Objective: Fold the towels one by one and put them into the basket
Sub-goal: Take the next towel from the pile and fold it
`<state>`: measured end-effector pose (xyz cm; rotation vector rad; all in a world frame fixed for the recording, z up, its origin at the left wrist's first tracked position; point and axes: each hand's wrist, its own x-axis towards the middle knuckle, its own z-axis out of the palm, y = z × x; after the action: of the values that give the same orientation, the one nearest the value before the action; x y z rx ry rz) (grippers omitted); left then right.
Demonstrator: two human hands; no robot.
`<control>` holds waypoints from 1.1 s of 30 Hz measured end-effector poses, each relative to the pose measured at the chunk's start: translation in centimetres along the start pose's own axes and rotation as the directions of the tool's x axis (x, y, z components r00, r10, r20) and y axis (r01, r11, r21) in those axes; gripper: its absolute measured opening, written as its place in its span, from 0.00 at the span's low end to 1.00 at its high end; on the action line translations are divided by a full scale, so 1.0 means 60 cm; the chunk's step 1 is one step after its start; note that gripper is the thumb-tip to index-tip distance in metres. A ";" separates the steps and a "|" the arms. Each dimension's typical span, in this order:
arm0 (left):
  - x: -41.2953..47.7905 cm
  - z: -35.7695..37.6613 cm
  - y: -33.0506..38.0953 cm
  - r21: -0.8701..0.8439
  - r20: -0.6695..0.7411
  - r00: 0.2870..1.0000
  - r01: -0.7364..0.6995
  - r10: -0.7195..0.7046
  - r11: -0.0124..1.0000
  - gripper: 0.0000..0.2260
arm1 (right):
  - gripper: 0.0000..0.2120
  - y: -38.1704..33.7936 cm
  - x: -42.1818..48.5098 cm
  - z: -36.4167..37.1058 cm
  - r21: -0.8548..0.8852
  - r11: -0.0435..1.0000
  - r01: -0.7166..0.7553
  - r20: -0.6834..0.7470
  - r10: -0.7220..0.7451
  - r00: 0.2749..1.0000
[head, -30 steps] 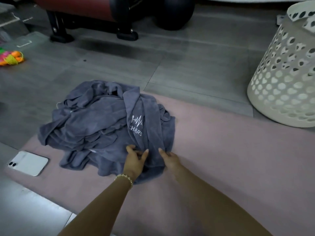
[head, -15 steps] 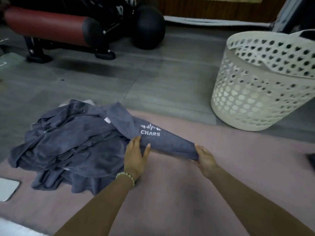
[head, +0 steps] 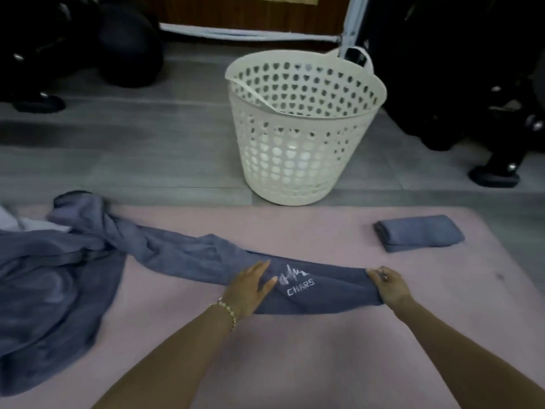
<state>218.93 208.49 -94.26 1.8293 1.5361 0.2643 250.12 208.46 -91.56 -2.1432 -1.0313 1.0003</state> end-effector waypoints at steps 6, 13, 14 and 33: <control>0.041 0.075 -0.019 0.078 -0.016 0.952 0.307 -0.306 0.949 0.33 | 0.08 0.071 0.033 0.052 -0.212 0.977 0.000 0.015 0.003 1.000; 0.035 0.073 -0.122 -0.498 -0.108 0.878 0.358 -0.467 0.790 0.18 | 0.04 0.024 -0.021 0.186 -0.021 0.956 0.291 0.284 -0.274 0.919; 0.031 0.071 -0.124 -0.531 -0.101 0.876 0.354 -0.472 0.770 0.13 | 0.03 0.009 -0.033 0.205 0.074 0.968 0.239 0.350 -0.250 0.903; 0.001 0.003 -0.141 -0.028 -0.129 0.987 0.099 -0.101 0.995 0.26 | 0.08 -0.019 -0.046 0.278 0.312 0.940 -0.138 0.564 -0.066 0.823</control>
<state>212.52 208.73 -99.78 1.7416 1.7026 0.3566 234.99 209.44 -99.16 -1.6075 -0.9763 1.7680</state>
